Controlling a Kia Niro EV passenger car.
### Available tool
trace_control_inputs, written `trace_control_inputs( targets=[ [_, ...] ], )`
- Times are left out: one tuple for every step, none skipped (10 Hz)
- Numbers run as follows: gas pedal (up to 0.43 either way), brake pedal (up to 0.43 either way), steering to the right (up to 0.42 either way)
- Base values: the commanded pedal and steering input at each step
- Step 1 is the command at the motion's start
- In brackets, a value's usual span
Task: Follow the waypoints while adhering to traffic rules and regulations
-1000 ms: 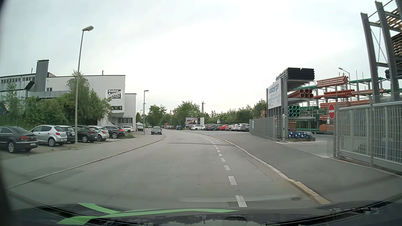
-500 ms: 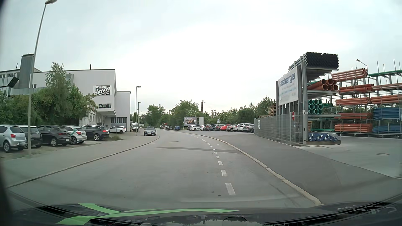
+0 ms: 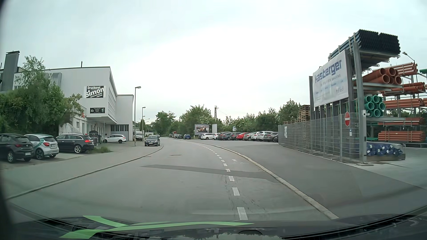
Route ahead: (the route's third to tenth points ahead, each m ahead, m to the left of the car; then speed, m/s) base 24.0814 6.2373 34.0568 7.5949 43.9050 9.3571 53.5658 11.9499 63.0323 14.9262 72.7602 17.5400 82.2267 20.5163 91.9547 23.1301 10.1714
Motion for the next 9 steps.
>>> trace_control_inputs(
  targets=[
    [0.087,0.0,-0.019],
    [0.087,0.0,-0.02],
    [0.087,0.0,-0.023],
    [0.087,0.0,-0.026],
    [0.079,0.0,-0.027],
    [0.079,0.0,-0.027],
    [0.079,0.0,-0.027],
    [0.079,0.0,-0.027],
    [0.079,0.0,-0.027]
  ],
)
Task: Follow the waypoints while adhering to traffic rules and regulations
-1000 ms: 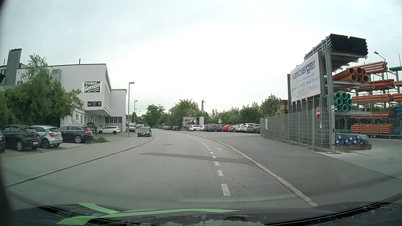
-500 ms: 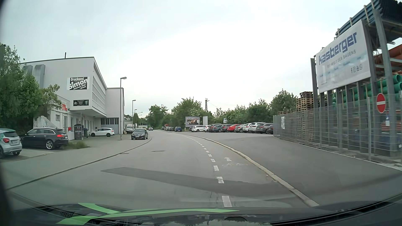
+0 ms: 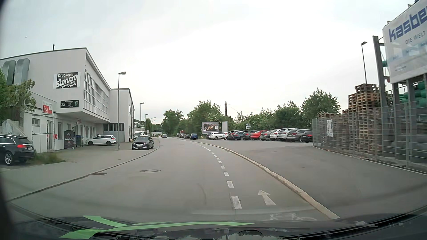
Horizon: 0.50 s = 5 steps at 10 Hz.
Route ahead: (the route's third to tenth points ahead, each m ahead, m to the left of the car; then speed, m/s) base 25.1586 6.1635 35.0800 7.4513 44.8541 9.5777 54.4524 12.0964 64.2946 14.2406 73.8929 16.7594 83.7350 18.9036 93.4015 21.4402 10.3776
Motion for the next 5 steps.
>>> trace_control_inputs(
  targets=[
    [0.067,0.0,-0.027],
    [0.059,0.0,-0.027],
    [0.059,0.0,-0.027],
    [0.059,0.0,-0.027],
    [0.047,0.0,-0.027]
  ],
)
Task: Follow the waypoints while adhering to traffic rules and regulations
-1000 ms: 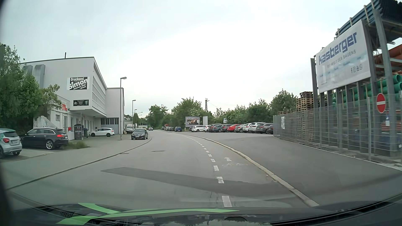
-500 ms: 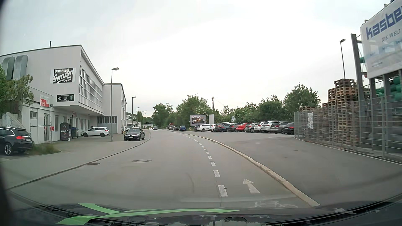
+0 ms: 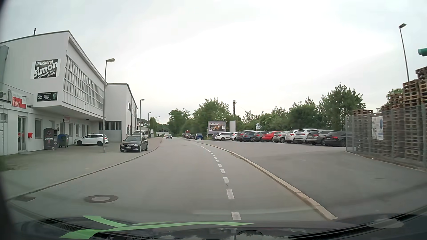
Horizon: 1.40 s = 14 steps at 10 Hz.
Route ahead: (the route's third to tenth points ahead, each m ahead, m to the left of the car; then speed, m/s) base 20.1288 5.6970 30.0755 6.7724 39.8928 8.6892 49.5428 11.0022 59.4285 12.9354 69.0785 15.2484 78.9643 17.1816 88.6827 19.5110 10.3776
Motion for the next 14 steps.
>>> trace_control_inputs(
  targets=[
    [0.047,0.0,-0.028],
    [0.047,0.0,-0.029],
    [0.047,0.0,-0.032],
    [0.047,0.0,-0.036],
    [0.047,0.0,-0.039],
    [0.047,0.0,-0.04],
    [0.047,0.0,-0.04],
    [0.047,0.0,-0.04],
    [0.047,0.0,-0.039],
    [0.047,0.0,-0.04],
    [0.047,0.0,-0.04],
    [0.047,0.0,-0.04],
    [0.047,0.0,-0.04],
    [0.047,0.0,-0.04]
  ],
)
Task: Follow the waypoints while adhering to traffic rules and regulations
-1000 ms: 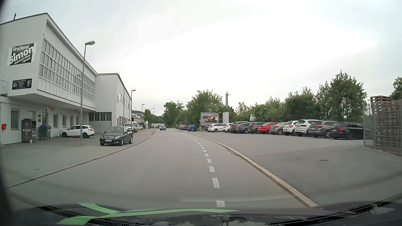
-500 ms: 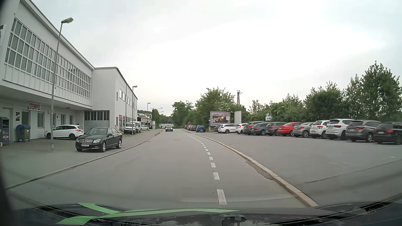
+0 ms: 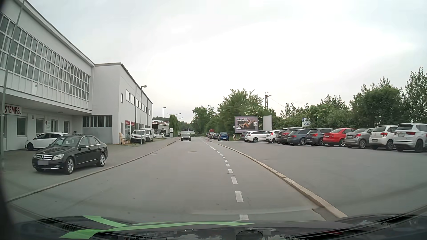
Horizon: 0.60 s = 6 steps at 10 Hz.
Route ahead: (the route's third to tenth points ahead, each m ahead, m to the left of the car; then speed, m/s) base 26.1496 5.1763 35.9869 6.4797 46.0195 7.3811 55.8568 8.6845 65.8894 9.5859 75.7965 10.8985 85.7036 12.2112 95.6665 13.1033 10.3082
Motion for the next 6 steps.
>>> trace_control_inputs(
  targets=[
    [0.047,0.0,-0.04],
    [0.047,0.0,-0.04],
    [0.047,0.0,-0.04],
    [0.047,0.0,-0.04],
    [0.047,0.0,-0.04],
    [0.047,0.0,-0.039]
  ],
)
